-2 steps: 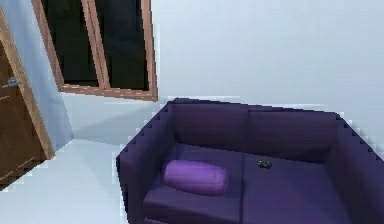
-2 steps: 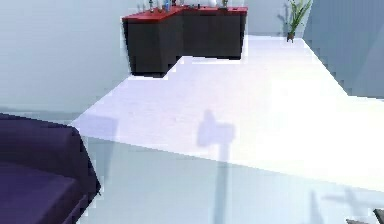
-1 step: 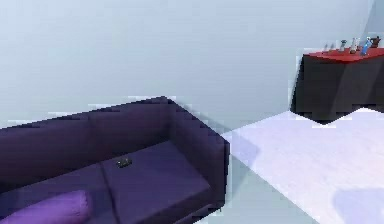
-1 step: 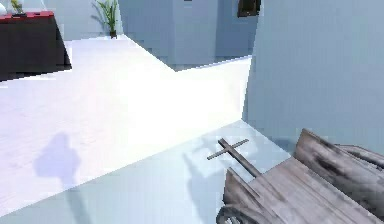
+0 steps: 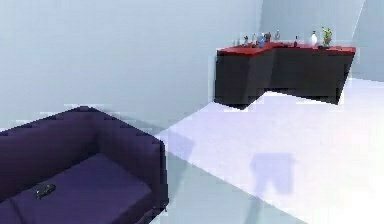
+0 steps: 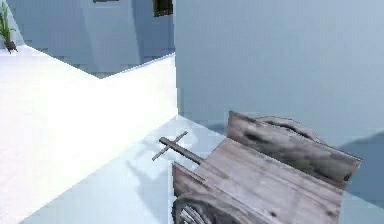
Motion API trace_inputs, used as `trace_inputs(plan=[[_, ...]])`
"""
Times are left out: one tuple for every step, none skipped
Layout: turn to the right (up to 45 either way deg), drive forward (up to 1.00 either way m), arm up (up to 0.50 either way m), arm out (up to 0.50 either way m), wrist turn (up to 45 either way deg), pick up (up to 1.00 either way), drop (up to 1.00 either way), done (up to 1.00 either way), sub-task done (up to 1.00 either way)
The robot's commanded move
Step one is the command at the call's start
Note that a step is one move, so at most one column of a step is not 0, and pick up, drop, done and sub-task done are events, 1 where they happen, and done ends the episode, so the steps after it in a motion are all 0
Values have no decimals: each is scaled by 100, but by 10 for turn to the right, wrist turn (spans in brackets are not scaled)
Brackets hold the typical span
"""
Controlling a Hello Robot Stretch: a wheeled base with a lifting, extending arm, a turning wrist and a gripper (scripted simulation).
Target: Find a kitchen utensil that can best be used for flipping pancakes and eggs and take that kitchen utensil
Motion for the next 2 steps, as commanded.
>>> trace_inputs(plan=[[0,55,0,0,0,0,0,0,0],[360,0,0,0,0,0,0,0,0]])
